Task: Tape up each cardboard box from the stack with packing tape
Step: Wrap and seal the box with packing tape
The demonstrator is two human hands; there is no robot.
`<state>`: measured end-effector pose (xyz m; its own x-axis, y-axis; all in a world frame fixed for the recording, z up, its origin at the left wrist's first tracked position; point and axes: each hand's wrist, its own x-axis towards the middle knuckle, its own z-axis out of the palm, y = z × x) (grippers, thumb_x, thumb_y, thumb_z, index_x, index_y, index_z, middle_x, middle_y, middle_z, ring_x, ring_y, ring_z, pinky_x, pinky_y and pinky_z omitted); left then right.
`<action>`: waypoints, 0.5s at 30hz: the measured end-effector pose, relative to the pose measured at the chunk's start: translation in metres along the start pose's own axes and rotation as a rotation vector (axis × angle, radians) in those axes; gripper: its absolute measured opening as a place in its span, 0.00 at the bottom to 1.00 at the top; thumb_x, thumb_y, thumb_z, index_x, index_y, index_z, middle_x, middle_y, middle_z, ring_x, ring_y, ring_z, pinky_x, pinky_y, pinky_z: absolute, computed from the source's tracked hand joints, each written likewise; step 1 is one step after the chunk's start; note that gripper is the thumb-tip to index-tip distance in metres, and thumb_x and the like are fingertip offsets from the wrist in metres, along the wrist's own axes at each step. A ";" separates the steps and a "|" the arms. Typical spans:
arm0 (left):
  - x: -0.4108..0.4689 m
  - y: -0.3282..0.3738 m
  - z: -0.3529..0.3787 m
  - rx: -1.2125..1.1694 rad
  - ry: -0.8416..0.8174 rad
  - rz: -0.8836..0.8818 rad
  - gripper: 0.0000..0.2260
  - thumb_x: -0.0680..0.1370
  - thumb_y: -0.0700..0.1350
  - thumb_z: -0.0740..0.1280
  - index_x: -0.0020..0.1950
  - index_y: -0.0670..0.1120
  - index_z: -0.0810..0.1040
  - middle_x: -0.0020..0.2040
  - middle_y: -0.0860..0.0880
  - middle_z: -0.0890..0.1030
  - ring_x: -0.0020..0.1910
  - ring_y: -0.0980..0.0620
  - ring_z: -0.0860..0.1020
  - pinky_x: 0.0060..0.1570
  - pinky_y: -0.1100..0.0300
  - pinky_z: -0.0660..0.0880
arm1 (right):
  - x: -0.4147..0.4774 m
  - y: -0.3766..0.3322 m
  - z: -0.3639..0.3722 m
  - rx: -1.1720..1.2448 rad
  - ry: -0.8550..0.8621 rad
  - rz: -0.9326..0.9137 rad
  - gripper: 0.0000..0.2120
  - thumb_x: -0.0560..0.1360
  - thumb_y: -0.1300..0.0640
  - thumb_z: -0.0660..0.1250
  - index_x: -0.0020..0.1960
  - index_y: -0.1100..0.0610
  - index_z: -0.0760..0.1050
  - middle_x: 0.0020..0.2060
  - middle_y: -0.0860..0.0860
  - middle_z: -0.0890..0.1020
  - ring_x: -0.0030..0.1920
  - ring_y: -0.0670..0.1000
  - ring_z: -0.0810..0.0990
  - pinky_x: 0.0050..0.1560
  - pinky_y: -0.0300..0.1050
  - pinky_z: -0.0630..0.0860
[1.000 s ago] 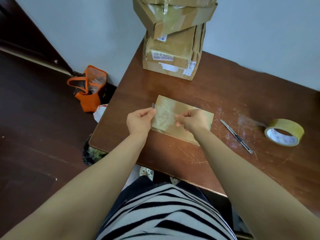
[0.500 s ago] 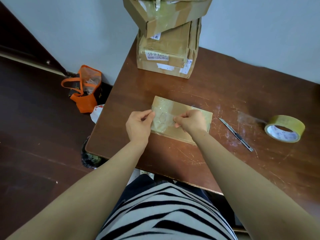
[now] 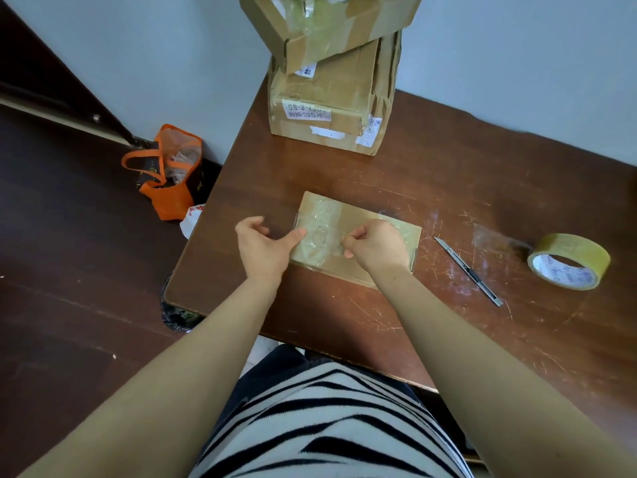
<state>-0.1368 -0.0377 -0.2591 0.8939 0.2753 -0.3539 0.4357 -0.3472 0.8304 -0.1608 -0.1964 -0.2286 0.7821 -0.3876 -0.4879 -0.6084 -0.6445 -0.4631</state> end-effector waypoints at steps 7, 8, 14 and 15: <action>-0.012 0.001 0.004 0.587 0.032 0.630 0.22 0.78 0.47 0.65 0.72 0.47 0.68 0.70 0.45 0.69 0.70 0.44 0.65 0.66 0.47 0.61 | -0.013 0.013 -0.013 -0.309 0.192 -0.189 0.12 0.80 0.49 0.59 0.57 0.56 0.69 0.49 0.50 0.78 0.48 0.55 0.77 0.40 0.45 0.65; -0.016 -0.002 0.008 0.704 -0.017 0.796 0.21 0.79 0.46 0.60 0.73 0.45 0.68 0.72 0.44 0.69 0.72 0.43 0.64 0.67 0.46 0.58 | -0.017 0.015 -0.009 -0.347 0.189 -0.330 0.14 0.81 0.50 0.56 0.61 0.56 0.71 0.56 0.51 0.77 0.56 0.56 0.76 0.48 0.46 0.67; -0.019 -0.021 0.017 1.051 -0.348 0.869 0.27 0.81 0.52 0.42 0.76 0.40 0.55 0.77 0.42 0.59 0.76 0.47 0.56 0.75 0.51 0.50 | -0.019 0.035 0.026 -0.525 -0.150 -0.609 0.34 0.72 0.35 0.28 0.73 0.50 0.32 0.72 0.44 0.33 0.74 0.44 0.31 0.74 0.47 0.31; -0.017 -0.021 0.015 1.052 -0.389 0.855 0.27 0.80 0.53 0.40 0.77 0.41 0.52 0.78 0.42 0.55 0.77 0.49 0.51 0.75 0.52 0.47 | -0.016 0.039 0.024 -0.552 -0.158 -0.628 0.34 0.71 0.35 0.27 0.73 0.50 0.32 0.72 0.44 0.33 0.73 0.43 0.30 0.74 0.47 0.30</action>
<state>-0.1596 -0.0483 -0.2765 0.8148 -0.5600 -0.1496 -0.5293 -0.8240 0.2020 -0.2004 -0.1995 -0.2566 0.8995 0.2193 -0.3778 0.1173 -0.9543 -0.2747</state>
